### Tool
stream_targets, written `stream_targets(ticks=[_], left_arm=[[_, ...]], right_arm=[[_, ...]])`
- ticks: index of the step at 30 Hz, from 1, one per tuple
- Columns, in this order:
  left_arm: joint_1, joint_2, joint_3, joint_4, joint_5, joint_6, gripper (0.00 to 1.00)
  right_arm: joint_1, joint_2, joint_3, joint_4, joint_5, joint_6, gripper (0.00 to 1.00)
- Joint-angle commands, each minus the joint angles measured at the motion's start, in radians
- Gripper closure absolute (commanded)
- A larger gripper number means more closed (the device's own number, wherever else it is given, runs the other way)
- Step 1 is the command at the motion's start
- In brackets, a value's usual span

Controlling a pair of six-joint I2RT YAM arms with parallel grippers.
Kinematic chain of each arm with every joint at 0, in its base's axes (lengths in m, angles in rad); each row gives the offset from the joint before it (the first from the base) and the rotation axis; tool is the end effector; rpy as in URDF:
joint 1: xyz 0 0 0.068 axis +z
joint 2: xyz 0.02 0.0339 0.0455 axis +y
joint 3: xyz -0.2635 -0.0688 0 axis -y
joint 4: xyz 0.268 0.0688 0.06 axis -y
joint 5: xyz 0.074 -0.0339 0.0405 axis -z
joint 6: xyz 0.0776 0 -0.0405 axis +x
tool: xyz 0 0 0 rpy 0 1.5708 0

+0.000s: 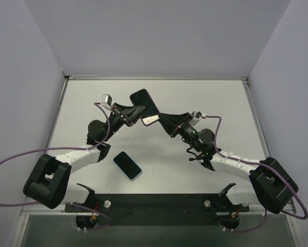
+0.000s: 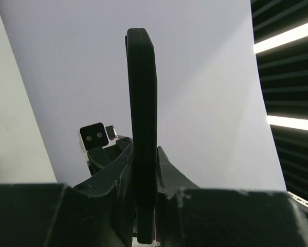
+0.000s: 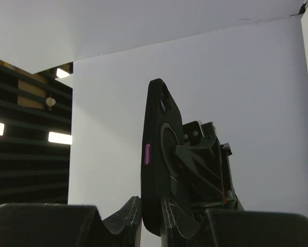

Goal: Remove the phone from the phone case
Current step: Remove the phone case from the phone.

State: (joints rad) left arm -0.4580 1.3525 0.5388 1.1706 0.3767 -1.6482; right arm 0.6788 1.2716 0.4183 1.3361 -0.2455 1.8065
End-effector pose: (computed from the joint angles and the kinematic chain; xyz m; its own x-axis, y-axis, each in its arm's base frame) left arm 0.2812 -0.1704 0.2682 -0.7424 -0.6677 -0.0557 0.2567 -0.2067 -0.9441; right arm 0.2185 0.2005 0.2721 -0.8395 0.5346 0.0971 -0.1700 -0.4282 0.8876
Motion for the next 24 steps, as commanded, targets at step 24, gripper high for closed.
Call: stream_targets(ticks=[24], left_arm=[[-0.053, -0.15, 0.164, 0.491, -0.041, -0.096, 1.0]], right_arm=[[0.062, 0.038, 0.175, 0.33, 0.08, 0.152, 1.0]])
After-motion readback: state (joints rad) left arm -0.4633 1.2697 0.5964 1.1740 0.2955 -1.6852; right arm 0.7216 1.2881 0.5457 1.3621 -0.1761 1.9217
